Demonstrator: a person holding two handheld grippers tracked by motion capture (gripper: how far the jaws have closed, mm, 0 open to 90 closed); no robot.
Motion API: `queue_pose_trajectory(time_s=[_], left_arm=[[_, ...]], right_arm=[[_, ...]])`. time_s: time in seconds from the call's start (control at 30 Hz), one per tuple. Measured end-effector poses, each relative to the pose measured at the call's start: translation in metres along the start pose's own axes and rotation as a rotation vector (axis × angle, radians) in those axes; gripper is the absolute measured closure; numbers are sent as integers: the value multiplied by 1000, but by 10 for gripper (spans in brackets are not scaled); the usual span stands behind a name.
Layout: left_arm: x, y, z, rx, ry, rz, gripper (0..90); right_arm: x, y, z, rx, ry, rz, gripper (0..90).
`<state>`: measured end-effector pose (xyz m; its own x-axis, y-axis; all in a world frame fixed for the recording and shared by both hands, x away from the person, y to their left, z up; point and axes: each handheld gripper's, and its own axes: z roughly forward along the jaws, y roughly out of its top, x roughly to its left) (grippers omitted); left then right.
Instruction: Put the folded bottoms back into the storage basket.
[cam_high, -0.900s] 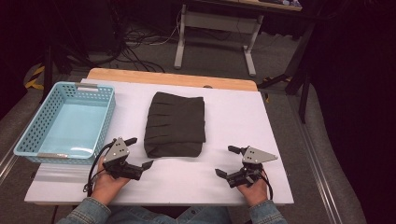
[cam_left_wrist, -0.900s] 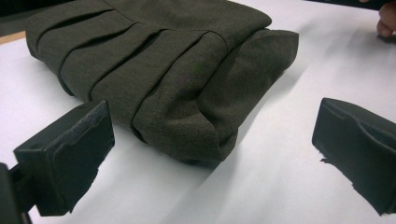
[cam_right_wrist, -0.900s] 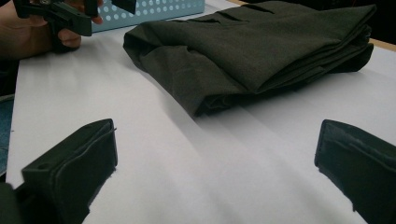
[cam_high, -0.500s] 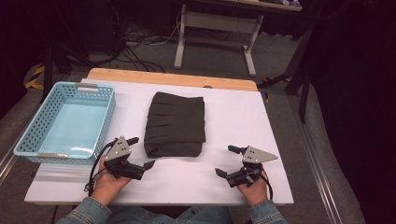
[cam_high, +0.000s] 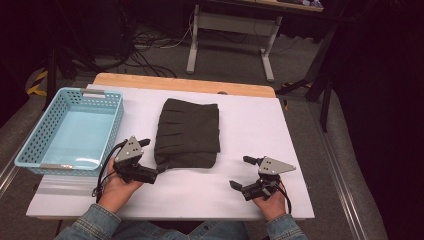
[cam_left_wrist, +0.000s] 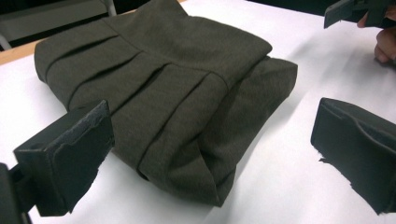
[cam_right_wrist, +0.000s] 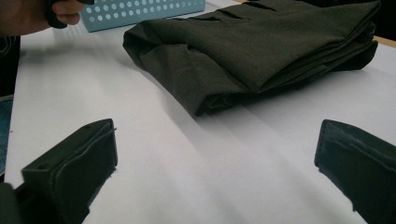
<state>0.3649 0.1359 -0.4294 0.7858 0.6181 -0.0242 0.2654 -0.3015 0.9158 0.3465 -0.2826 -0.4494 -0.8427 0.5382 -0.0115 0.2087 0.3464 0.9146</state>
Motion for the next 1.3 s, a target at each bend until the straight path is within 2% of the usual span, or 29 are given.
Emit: queue_pose_trajectory(time_s=[0.27,0.53,0.7,0.83,1.07,1.13,1.27,1.3], left_arm=[[9,10,-1,7,-4,-18,0],[15,20,1,24,5,-15,0],[21,27,6,21,3,-44,0],[27,30,12,20,4,-86,0],[36,38,23,62,25,-82,0],[38,39,25,67,23,-88,0],[46,44,32,93,51,-109,3],[47,45,34,100,43,-124,2]], right_arm=[[0,0,0,0,0,2,1],[0,0,1,4,-2,4,1],[0,0,1,4,-3,5,1],[-1,-1,0,1,-2,7,1],[-1,0,4,14,9,0,1],[-2,0,3,9,7,2,1],[-3,0,3,7,6,11,1],[-3,0,3,8,6,11,1]])
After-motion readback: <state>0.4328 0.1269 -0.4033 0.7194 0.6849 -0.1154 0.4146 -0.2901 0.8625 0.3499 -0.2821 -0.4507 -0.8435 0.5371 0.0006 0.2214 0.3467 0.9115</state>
